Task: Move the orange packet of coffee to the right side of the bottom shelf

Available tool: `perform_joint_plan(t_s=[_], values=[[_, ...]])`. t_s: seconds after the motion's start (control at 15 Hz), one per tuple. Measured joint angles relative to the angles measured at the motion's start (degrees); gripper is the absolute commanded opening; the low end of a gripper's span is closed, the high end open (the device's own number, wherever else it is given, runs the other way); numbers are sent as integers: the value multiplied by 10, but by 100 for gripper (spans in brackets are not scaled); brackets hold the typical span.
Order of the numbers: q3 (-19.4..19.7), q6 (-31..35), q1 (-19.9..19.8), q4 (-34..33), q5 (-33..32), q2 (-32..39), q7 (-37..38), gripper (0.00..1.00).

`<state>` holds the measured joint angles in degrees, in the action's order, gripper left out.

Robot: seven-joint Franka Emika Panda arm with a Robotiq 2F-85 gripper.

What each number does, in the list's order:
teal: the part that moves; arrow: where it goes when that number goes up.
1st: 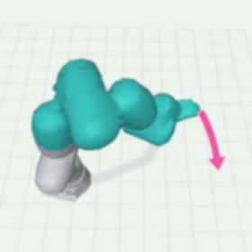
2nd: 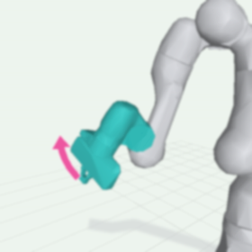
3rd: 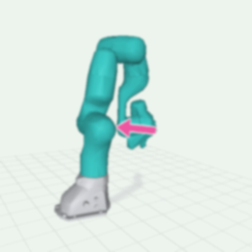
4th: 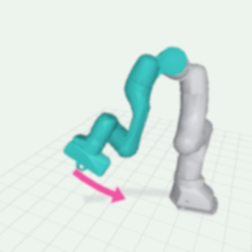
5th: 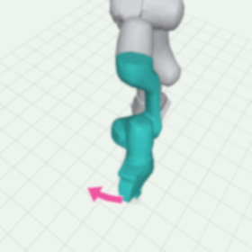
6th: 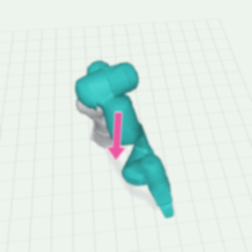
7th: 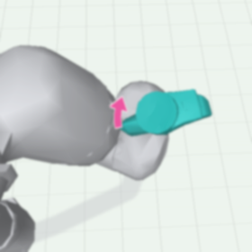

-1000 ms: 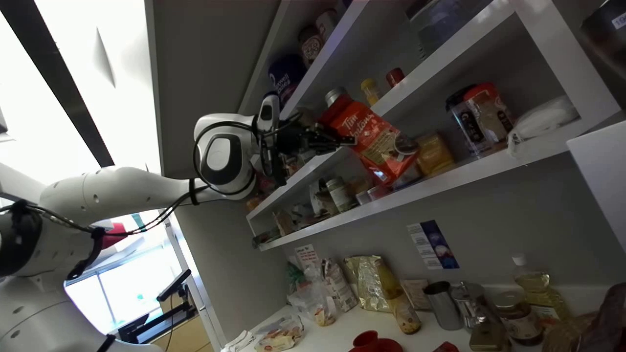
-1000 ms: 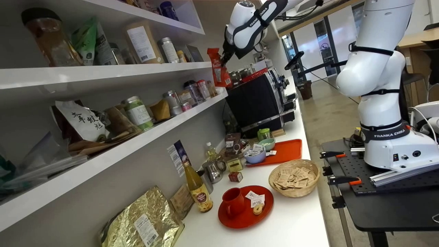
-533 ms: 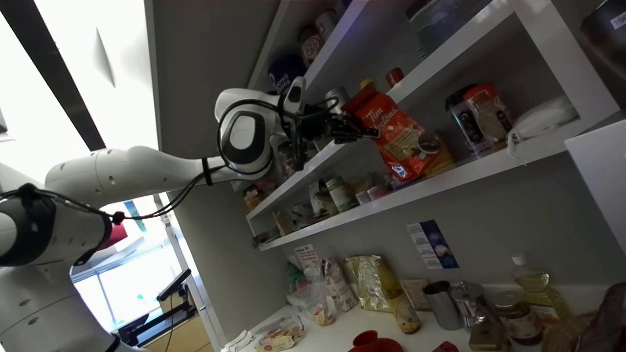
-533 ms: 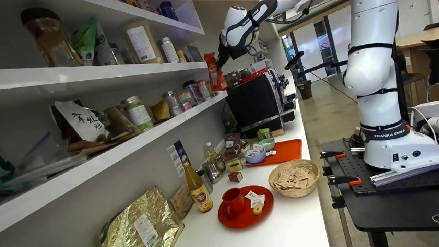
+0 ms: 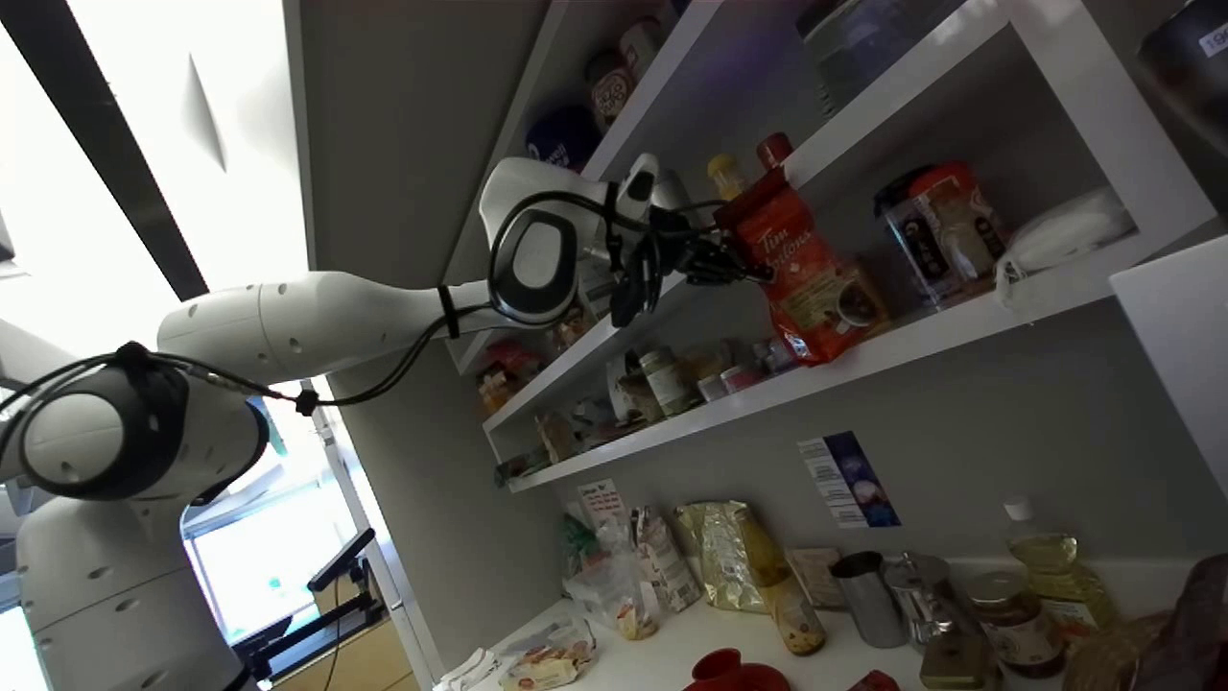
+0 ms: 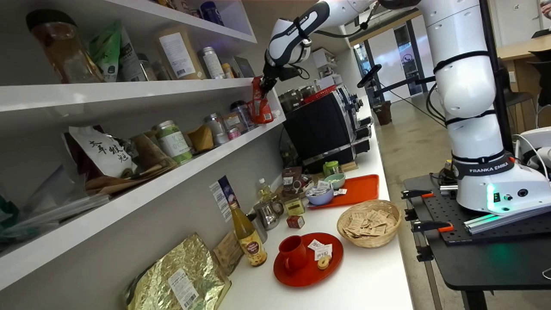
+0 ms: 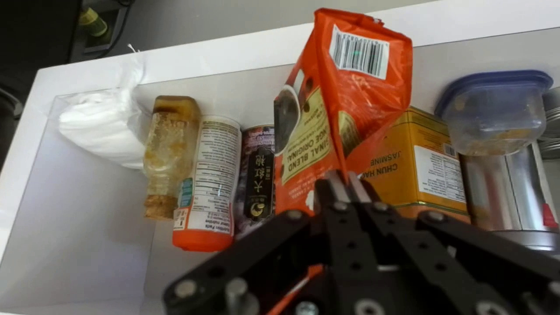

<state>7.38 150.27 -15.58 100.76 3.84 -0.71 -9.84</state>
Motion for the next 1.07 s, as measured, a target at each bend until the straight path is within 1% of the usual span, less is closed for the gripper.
perform_joint_plan(t_s=[0.27,0.47,0.8,1.07], values=[[15,-36,2,-56,27,38,-7,2],[21,-57,0,-93,36,65,-7,2],[19,-91,0,-153,53,107,-8,2],[10,-122,-1,-218,72,151,-9,2]])
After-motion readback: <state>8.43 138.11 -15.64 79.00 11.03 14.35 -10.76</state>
